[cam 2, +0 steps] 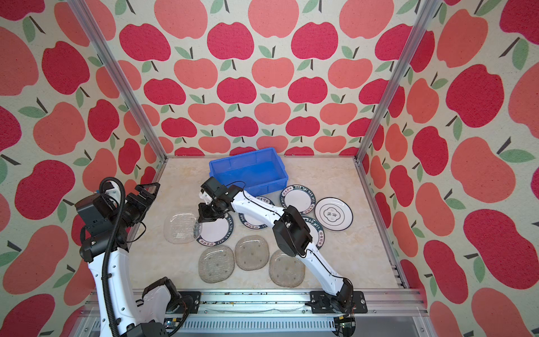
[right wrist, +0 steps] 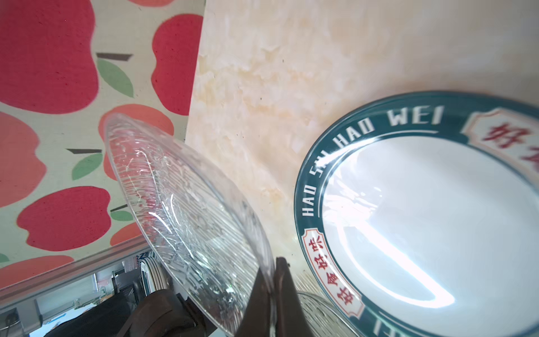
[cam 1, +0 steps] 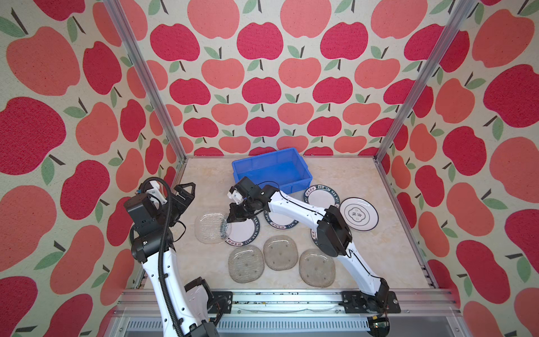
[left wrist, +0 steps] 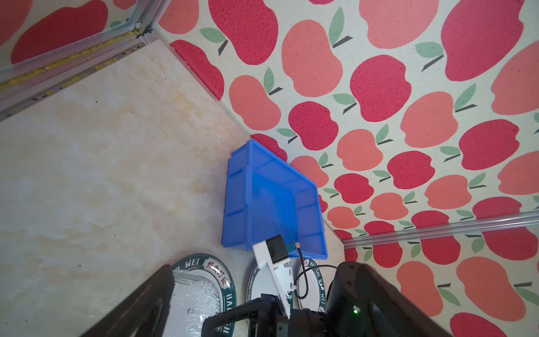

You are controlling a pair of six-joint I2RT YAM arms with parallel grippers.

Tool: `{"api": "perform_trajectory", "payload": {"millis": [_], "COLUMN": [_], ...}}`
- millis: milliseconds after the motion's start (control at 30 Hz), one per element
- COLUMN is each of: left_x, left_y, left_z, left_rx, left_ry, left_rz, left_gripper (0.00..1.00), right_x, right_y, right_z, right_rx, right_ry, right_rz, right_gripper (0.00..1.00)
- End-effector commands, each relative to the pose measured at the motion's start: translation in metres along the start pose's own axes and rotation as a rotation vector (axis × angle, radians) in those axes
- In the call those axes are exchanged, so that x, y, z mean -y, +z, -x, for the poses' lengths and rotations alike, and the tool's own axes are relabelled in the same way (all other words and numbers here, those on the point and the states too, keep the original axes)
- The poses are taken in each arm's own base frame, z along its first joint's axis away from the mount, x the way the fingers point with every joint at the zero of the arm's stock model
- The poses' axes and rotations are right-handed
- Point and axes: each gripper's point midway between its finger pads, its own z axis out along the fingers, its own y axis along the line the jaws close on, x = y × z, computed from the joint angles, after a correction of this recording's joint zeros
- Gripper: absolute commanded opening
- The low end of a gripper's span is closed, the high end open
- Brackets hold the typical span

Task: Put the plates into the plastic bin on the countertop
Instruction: 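Lift the glass plate toward the blue bin while the left arm approaches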

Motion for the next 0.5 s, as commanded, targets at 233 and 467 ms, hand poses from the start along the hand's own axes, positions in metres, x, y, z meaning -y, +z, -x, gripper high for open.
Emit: {"api": "perform_trajectory", "payload": {"millis": [233,467], "left_x": [0.041,0.055], "left_y": [0.043,0.089], "left_z": [-0.038,-0.072], "left_rx": [-0.119,-0.211], "left_ry": [0.169,0.228], "left_rz": [-0.048,-0.079], "left_gripper": [0.94,0.76], "right_x": [0.047,0.075], "right_y": [-0.155,-0.186], "right_z": [0.061,0.072], "right_rx": [0.206,0.201], "right_ry": [-0.106,-0.110], "right_rz": [-0.220,-0.243], "right_gripper": [0.00,0.00]}}
